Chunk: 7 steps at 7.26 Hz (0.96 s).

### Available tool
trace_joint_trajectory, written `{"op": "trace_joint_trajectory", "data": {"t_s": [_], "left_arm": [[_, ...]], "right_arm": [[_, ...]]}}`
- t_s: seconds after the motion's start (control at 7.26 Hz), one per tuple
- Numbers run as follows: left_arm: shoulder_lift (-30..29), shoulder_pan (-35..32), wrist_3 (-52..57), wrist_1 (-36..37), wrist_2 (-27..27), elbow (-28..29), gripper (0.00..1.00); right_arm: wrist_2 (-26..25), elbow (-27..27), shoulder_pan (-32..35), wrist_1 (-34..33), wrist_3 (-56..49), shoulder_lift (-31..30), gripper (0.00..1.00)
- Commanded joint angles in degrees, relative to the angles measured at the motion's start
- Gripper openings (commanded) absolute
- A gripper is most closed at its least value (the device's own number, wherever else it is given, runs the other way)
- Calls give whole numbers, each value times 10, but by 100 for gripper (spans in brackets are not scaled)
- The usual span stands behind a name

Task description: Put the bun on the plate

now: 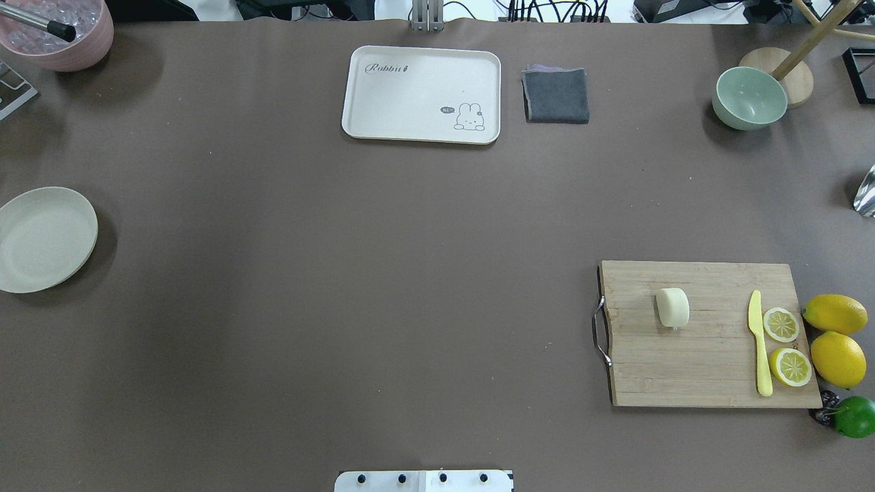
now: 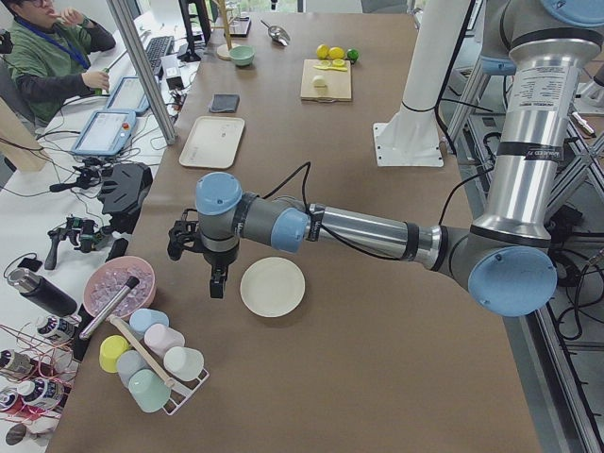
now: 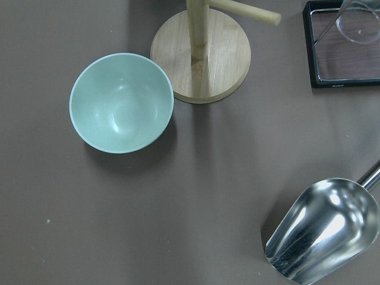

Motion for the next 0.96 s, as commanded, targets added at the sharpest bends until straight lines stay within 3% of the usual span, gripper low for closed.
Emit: {"op": "trace_joint_trajectory", "data": {"t_s": [0.0,0.83], "left_arm": [[-1,0,-3,1,-4,-2,98],[-35,11,-6,4,-6,38,98]], "right_arm": [[0,2,0,1,1,-1,100],[1,2,-1,2,1,9,100]]}}
